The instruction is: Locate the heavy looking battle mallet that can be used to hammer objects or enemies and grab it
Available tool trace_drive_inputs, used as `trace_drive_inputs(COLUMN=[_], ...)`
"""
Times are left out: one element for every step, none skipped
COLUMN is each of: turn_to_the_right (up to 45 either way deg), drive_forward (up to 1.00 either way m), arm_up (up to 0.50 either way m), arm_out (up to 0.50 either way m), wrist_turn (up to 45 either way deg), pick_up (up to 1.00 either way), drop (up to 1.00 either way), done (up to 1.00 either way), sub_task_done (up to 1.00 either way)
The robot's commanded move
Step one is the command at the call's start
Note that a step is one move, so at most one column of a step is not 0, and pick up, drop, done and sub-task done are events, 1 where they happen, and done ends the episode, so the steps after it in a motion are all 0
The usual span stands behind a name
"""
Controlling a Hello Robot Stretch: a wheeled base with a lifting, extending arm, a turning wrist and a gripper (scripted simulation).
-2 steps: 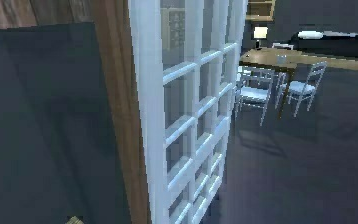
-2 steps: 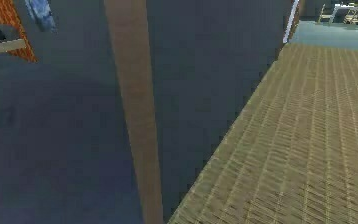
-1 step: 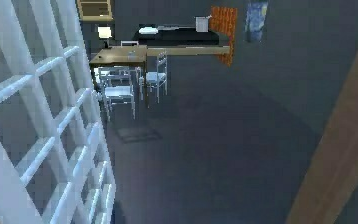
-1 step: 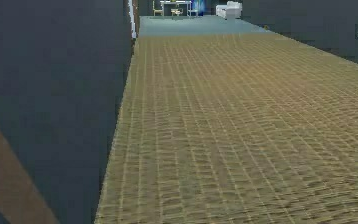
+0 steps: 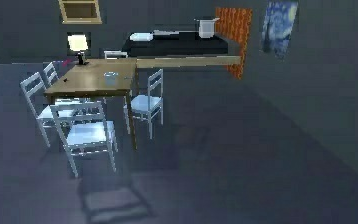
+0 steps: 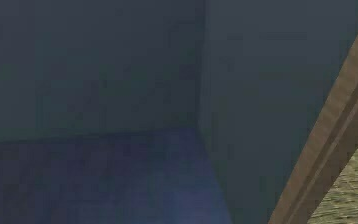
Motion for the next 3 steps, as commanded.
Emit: trace_drive_inputs(turn_to_the_right=[6.0, 0.0, -45.0], drive_forward=[0.0, 0.5, 0.0], arm_up=[0.0, 0.0, 0.0], arm_out=[0.0, 0.0, 0.0], wrist_turn=[0.0, 0.0, 0.0], pick_up=[0.0, 0.0, 0.0], drop=[0.0, 0.0, 0.0], done=[0.0, 0.0, 0.0], sub_task_done=[0.0, 0.0, 0.0])
